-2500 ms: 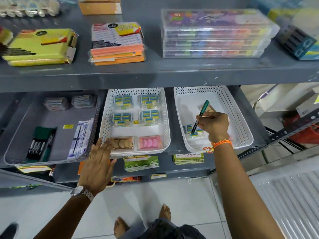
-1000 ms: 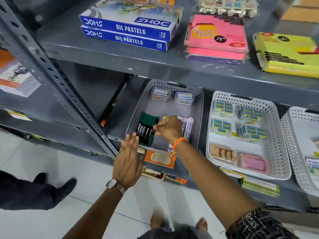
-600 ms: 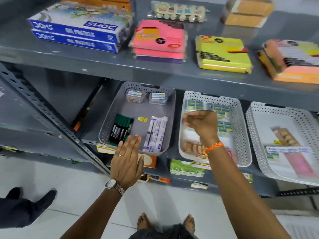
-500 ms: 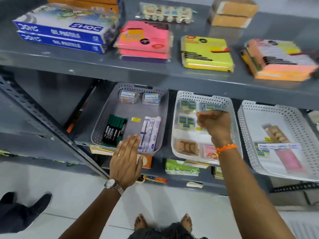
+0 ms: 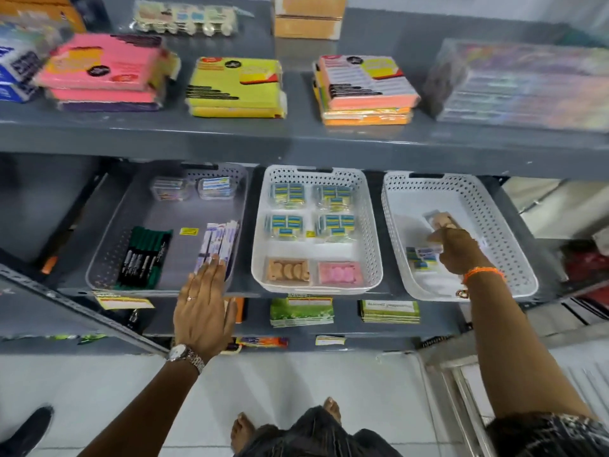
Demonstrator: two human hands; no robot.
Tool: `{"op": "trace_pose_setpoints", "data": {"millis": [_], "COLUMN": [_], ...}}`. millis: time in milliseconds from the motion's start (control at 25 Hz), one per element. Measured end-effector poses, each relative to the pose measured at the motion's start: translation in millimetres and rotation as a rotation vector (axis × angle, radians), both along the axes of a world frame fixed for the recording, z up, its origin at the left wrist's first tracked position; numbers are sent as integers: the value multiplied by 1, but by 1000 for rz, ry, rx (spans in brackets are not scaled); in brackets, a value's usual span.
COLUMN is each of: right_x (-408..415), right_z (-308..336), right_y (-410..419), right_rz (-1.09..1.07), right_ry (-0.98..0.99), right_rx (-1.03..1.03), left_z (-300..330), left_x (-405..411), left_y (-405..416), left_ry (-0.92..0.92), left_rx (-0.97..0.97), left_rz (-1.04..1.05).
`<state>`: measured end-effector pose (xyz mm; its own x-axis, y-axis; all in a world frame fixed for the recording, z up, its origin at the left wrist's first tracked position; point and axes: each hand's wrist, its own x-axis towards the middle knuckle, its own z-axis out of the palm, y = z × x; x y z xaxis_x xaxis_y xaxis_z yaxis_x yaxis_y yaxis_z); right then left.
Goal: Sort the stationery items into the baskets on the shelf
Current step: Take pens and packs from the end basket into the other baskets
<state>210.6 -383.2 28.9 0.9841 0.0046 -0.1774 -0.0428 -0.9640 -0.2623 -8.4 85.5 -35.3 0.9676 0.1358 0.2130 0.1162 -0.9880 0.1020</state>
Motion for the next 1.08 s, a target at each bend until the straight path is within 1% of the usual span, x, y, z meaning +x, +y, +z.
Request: {"op": "trace_pose_setpoints", "data": {"millis": [80, 160, 200, 320, 400, 440, 480, 560, 600, 640, 840, 920, 1000, 1080], "right_x": [8, 9, 7, -5, -8, -8, -7, -9, -12, -13, -18, -19, -21, -24], "right_z": [-2, -1, 0, 8, 19, 26, 32, 47, 56, 65, 91, 90, 87, 90], "right_y": [-1, 0, 1, 6, 9, 11, 14, 22, 28, 33, 46, 47, 53, 66], "right_rz": [40, 38, 24, 14, 19, 28, 43, 67, 60, 46, -129, -200, -239, -232], "right_ry": [84, 93, 51, -161, -248, -296, -351, -443, -457, -450, -337, -280, -229, -196], "right_rx": [-130, -216, -226, -229, -207, -146, -41, 221, 363, 499, 1005, 1105, 1137, 1165], "left_z": [-3, -5, -6, -8, -9, -9, -9, -9, -9, -9, -7, -6, -5, -4], "left_x": [1, 1, 1, 0, 0, 0, 0, 1, 0, 0, -1, -1, -3, -7], "left_y": [-1, -1, -1, -1, -2, -2, -2, -1, -1, 0, -1, 0, 5, 13], "left_ry": [10, 16, 13, 9, 1, -3, -6, -14, -16, -15, -25, -44, -58, -65], "left_rx": [-1, -4, -1, 5, 2, 1, 1, 3, 6, 11, 14, 23, 37, 42], "left_rz": [9, 16, 19, 29, 32, 35, 35, 28, 24, 21, 14, -7, -17, -28]}}
